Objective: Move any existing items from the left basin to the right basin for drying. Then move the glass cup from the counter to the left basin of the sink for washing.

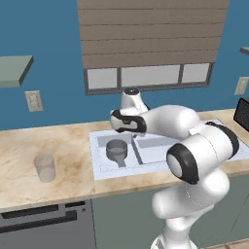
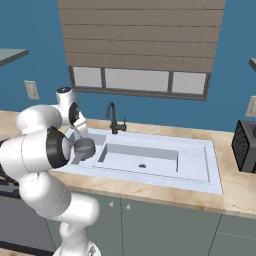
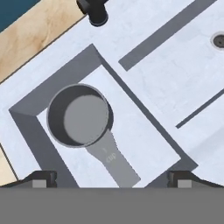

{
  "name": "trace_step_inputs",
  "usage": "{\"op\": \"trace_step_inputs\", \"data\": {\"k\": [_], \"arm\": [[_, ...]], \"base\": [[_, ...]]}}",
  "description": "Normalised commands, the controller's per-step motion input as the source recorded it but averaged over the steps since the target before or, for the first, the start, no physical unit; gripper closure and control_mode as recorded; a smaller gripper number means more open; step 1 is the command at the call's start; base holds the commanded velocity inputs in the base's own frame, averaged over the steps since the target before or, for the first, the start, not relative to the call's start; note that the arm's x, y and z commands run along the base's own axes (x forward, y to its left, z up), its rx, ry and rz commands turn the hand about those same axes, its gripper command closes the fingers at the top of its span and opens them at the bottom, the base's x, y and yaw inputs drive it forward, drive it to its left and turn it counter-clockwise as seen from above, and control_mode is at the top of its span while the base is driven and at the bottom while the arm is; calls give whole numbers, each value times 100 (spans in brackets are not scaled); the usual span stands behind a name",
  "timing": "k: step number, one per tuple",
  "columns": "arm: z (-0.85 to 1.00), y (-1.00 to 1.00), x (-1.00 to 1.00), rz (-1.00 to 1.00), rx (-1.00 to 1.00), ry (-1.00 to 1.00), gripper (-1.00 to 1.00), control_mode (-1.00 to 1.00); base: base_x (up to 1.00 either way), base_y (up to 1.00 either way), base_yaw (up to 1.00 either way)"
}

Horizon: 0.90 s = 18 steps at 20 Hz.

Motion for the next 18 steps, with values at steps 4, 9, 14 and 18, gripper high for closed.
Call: {"op": "trace_step_inputs", "data": {"k": [4,9,14,18], "arm": [[-18,-1,0,-3,0,-9,-100,-100],[-24,-5,0,-4,0,-6,-100,-100],[-26,-8,0,-3,0,-1,-100,-100],[-21,-1,4,0,0,0,-100,-100]], "base": [[0,0,0],[0,0,0],[0,0,0],[0,0,0]]}}
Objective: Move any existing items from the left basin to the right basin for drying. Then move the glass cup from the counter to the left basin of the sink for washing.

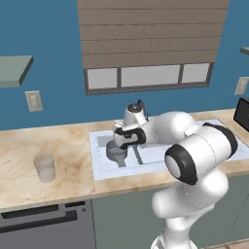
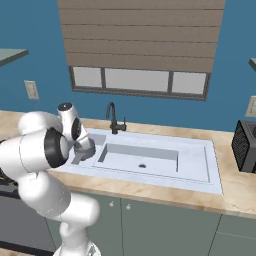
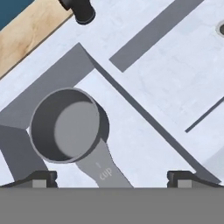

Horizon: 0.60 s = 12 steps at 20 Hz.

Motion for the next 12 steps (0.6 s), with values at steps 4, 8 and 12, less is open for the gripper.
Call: {"op": "trace_step_inputs", "data": {"k": [4,8,12], "arm": [[-21,0,10,0,0,1,-100,-100],[-24,0,4,0,0,0,-100,-100],[-20,0,11,0,0,0,-100,-100]], "base": [[0,0,0],[0,0,0],[0,0,0]]}}
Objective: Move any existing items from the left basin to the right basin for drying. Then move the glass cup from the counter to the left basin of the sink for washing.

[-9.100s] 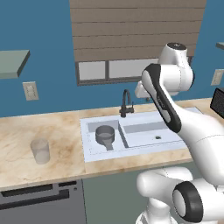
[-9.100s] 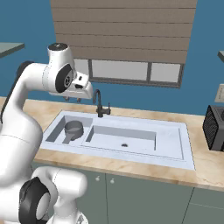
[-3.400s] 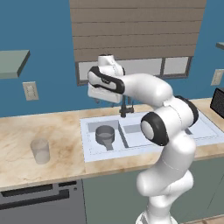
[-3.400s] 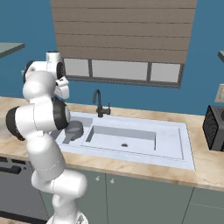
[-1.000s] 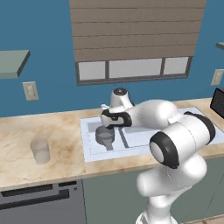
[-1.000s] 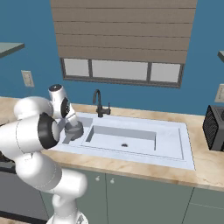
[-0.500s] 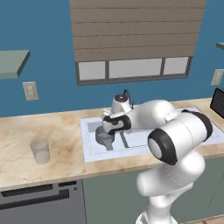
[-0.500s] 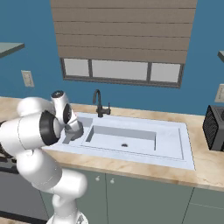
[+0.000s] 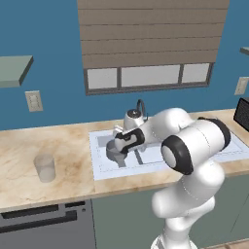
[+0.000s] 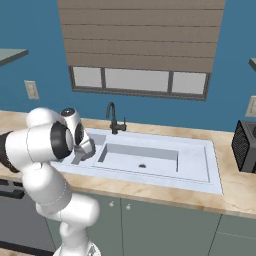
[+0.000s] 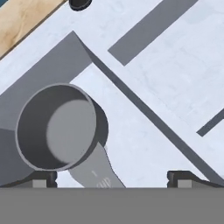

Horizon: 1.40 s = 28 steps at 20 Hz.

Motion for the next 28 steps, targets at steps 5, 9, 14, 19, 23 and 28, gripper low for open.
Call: {"op": "trace_step_inputs", "data": {"k": [5,9,14,19,23,28], "arm": [[-23,0,10,0,0,0,-100,-100],[-22,0,11,0,0,0,-100,-100],[-23,0,15,0,0,0,-100,-100],[-20,0,22,0,0,0,-100,-100],[-14,5,29,-1,0,0,-100,-100],[-16,13,29,0,0,2,-100,-100]], "base": [[0,0,0],[0,0,0],[0,0,0],[0,0,0],[0,0,0],[0,0,0]]}}
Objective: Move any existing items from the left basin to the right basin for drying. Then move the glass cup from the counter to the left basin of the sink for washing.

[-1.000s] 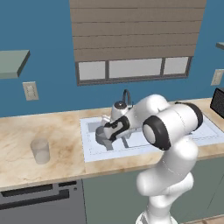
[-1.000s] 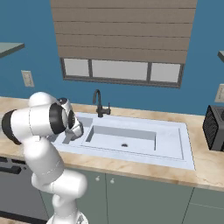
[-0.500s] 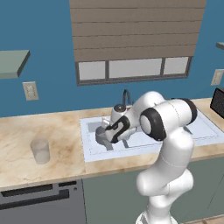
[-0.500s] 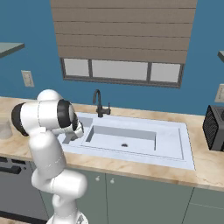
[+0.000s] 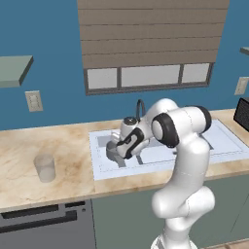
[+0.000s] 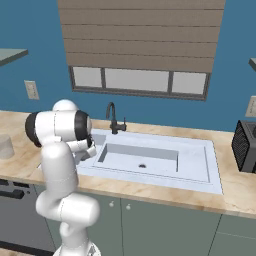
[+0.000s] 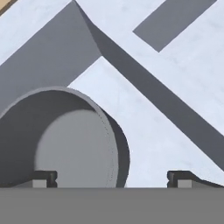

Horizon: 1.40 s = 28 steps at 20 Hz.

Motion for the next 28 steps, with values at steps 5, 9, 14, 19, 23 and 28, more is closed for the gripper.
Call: {"op": "trace_step_inputs", "data": {"k": [5,9,14,19,23,28], "arm": [[-25,6,17,0,0,4,-100,-100],[-26,0,1,0,0,4,-100,-100],[-24,5,8,0,0,4,100,-100],[-1,0,1,0,0,0,100,-100],[0,0,0,0,0,0,100,-100],[10,0,-7,-2,0,0,100,-100]], "base": [[0,0,0],[0,0,0],[0,0,0],[0,0,0],[0,0,0],[0,0,0]]}}
